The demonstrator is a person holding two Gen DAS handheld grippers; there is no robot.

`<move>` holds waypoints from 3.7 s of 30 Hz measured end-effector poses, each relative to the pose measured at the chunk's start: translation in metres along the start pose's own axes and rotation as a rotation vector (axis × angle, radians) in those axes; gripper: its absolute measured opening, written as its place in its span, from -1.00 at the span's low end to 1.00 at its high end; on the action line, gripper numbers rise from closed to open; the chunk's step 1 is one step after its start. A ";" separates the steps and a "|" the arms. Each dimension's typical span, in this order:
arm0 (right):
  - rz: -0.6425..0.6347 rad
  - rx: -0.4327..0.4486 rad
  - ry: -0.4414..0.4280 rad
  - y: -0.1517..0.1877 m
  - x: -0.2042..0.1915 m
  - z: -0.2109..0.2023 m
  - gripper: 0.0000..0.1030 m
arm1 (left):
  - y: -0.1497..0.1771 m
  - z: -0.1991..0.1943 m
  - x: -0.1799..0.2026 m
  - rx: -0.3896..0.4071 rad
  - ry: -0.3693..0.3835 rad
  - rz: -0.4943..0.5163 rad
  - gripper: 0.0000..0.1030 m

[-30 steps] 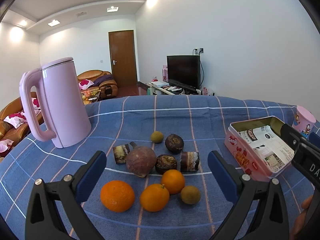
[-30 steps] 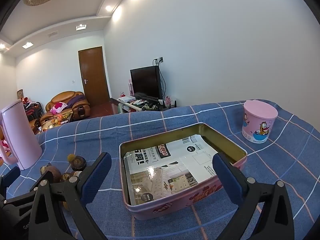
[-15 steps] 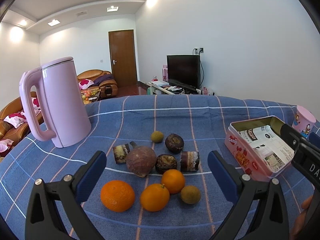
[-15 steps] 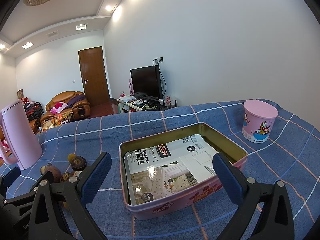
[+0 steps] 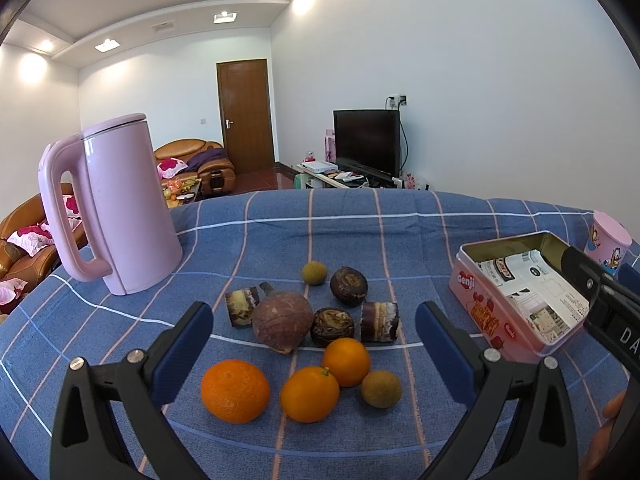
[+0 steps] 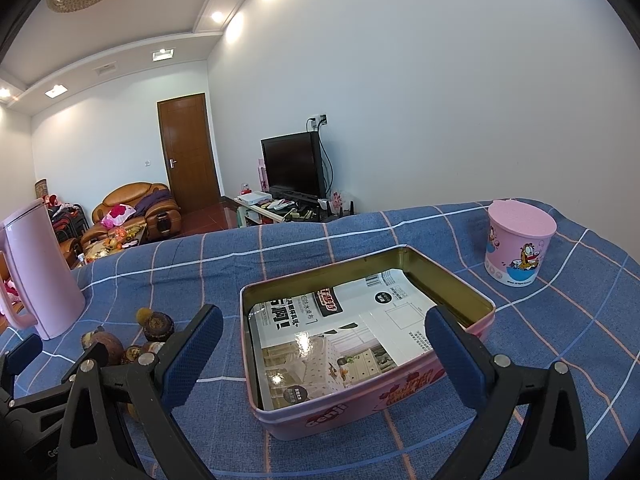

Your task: Organize fruits

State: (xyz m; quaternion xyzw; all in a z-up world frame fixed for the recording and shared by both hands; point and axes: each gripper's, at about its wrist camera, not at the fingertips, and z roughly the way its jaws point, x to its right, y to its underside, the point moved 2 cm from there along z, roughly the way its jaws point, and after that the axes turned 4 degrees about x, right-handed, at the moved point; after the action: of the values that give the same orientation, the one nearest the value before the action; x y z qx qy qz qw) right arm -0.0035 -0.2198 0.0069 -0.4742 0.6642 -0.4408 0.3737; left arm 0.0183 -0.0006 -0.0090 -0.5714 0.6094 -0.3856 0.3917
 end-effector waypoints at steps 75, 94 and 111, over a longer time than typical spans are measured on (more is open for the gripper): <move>-0.397 -0.499 -0.467 0.072 -0.142 0.043 -0.13 | 0.035 0.025 -0.077 -0.317 0.036 0.031 0.82; -0.281 -0.396 -0.517 0.052 -0.121 0.032 -0.45 | 0.032 0.042 -0.067 -0.353 0.018 -0.062 -0.05; -0.179 -0.087 -0.361 -0.011 -0.049 0.012 -0.45 | -0.016 -0.005 0.006 -0.051 0.017 0.022 -0.05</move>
State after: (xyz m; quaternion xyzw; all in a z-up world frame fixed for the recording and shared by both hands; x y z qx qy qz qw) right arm 0.0237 -0.1773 0.0174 -0.6185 0.5601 -0.3509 0.4250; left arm 0.0198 -0.0069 0.0076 -0.5713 0.6286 -0.3704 0.3758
